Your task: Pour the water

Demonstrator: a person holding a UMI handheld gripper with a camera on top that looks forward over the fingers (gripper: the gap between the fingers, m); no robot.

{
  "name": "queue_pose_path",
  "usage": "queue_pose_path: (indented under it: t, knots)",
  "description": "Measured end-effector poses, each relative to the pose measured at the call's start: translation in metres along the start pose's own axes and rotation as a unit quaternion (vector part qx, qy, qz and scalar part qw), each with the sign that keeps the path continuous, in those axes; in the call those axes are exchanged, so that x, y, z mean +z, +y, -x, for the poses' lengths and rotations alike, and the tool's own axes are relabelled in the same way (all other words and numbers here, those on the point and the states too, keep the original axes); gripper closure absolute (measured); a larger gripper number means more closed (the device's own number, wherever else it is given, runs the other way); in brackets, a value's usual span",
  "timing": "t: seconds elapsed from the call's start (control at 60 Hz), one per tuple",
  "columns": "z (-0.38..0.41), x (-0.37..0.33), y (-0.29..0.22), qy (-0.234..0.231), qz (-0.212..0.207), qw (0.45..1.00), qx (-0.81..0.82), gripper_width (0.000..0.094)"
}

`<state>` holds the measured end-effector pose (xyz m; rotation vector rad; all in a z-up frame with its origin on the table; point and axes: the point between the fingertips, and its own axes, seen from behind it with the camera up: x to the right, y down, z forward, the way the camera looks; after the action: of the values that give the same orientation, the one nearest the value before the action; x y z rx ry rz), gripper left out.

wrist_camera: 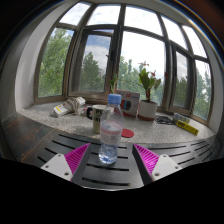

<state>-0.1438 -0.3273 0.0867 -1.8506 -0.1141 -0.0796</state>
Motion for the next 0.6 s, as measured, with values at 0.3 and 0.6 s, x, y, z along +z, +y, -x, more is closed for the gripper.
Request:
queue_pose_path:
  t: [0.3,0.6]
  knots:
    - [0.003,0.091,-0.018,0.031,-0.025,0.999,-0.024,0.0449]
    - [-0.018,0.085,-0.018,0.039,-0.018,0.999,0.009,0.0613]
